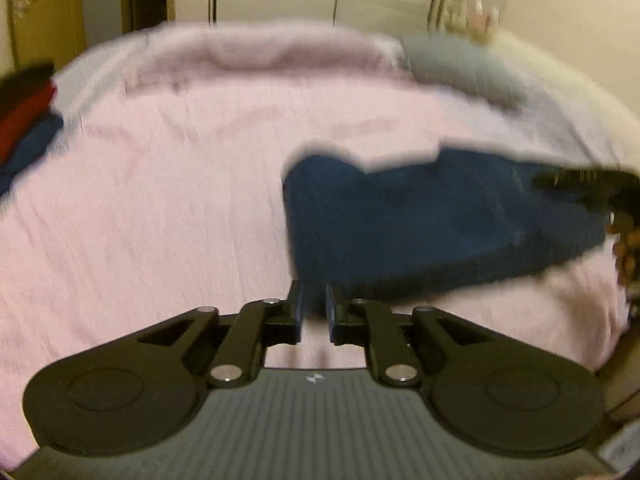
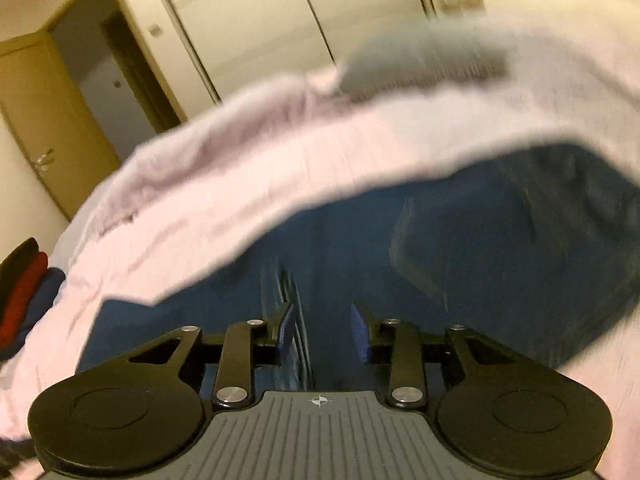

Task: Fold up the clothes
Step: 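Lay the folded leg flat with the left gripper while the right gripper holds the waistband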

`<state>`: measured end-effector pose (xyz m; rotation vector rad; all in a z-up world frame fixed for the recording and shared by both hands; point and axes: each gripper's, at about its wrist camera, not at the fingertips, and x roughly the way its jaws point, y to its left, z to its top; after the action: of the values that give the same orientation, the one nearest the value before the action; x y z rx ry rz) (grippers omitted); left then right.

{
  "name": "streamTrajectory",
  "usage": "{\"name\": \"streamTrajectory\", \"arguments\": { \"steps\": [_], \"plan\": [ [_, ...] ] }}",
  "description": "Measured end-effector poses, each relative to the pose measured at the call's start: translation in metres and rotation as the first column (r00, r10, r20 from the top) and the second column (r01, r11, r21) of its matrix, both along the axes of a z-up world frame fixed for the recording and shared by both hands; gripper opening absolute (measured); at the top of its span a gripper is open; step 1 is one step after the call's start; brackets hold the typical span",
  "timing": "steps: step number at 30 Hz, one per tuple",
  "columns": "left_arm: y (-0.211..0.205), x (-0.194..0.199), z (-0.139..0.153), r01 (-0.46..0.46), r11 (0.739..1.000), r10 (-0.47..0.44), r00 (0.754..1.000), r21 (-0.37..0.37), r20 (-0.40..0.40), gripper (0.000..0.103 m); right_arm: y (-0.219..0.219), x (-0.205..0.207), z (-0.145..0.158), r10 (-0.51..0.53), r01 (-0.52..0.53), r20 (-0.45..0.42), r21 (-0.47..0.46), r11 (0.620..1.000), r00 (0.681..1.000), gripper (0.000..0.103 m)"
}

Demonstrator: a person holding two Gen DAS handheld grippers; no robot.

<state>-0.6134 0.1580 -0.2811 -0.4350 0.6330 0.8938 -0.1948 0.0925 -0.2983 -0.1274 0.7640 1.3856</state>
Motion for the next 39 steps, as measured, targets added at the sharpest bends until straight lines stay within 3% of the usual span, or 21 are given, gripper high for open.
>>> {"name": "streamTrajectory", "arguments": {
  "steps": [3, 6, 7, 10, 11, 14, 16, 19, 22, 24, 26, 30, 34, 35, 39],
  "plan": [
    [0.033, 0.020, 0.007, 0.010, 0.998, -0.015, 0.997, 0.064, 0.076, 0.011, 0.031, -0.021, -0.005, 0.108, -0.108, 0.036, 0.015, 0.994, 0.994, 0.035],
    [0.070, 0.048, -0.005, 0.041, 0.998, -0.046, 0.989, 0.042, 0.141, 0.012, 0.064, -0.042, -0.028, 0.150, -0.147, 0.083, -0.041, 0.988, 0.985, 0.034],
    [0.079, 0.059, -0.012, 0.055, 0.997, -0.061, 0.990, 0.048, 0.131, 0.012, 0.070, -0.045, -0.036, 0.148, -0.143, 0.110, -0.057, 0.988, 0.983, 0.034],
    [0.104, 0.091, -0.046, 0.053, 0.997, -0.053, 0.999, 0.050, -0.004, 0.013, 0.082, -0.053, -0.063, 0.136, -0.117, 0.201, -0.101, 0.988, 0.970, 0.035],
    [0.109, 0.096, -0.061, 0.032, 0.998, -0.029, 0.998, 0.047, -0.064, 0.004, 0.081, -0.050, -0.070, 0.132, -0.113, 0.200, -0.104, 0.988, 0.971, 0.034],
    [0.112, 0.090, -0.087, -0.024, 1.000, 0.025, 0.999, 0.012, -0.047, 0.003, 0.075, -0.037, -0.085, 0.126, -0.110, 0.171, -0.102, 0.989, 0.977, 0.034],
    [0.108, 0.082, -0.088, -0.058, 0.998, 0.058, 0.998, 0.013, -0.005, 0.003, 0.077, -0.039, -0.083, 0.136, -0.115, 0.197, -0.112, 0.987, 0.971, 0.034],
    [0.106, 0.075, -0.067, -0.082, 0.995, 0.082, 0.997, 0.054, 0.004, 0.005, 0.076, -0.037, -0.071, 0.123, -0.100, 0.213, -0.116, 0.988, 0.969, 0.035],
    [0.108, 0.067, -0.054, -0.076, 0.992, 0.075, 0.997, 0.099, 0.022, 0.005, 0.071, -0.037, -0.054, 0.069, -0.061, 0.262, -0.039, 0.997, 0.963, 0.034],
    [0.116, 0.070, -0.061, -0.070, 0.993, 0.070, 0.998, 0.095, 0.010, 0.007, 0.076, -0.042, -0.048, 0.096, -0.096, 0.275, -0.015, 0.995, 0.957, 0.033],
    [0.123, 0.074, -0.074, -0.072, 0.993, 0.074, 0.997, 0.091, -0.021, 0.012, 0.088, -0.047, -0.051, 0.156, -0.151, 0.256, -0.043, 0.988, 0.954, 0.022],
    [0.135, 0.080, -0.093, -0.080, 0.993, 0.085, 0.994, 0.084, -0.065, 0.017, 0.107, -0.053, -0.082, 0.191, -0.162, 0.306, -0.117, 0.980, 0.933, 0.016],
    [0.127, 0.072, -0.084, -0.091, 0.990, 0.098, 0.994, 0.104, -0.056, 0.017, 0.104, -0.048, -0.078, 0.179, -0.158, 0.273, -0.097, 0.983, 0.945, 0.016],
    [0.123, 0.070, -0.079, -0.092, 0.989, 0.099, 0.993, 0.115, -0.058, 0.013, 0.096, -0.045, -0.071, 0.168, -0.155, 0.253, -0.072, 0.985, 0.953, 0.016],
    [0.072, 0.056, -0.056, -0.061, 0.992, 0.063, 0.998, 0.112, -0.019, 0.011, 0.050, -0.042, -0.043, 0.158, -0.163, 0.203, 0.009, 0.987, 0.966, 0.016]
  ]
}}
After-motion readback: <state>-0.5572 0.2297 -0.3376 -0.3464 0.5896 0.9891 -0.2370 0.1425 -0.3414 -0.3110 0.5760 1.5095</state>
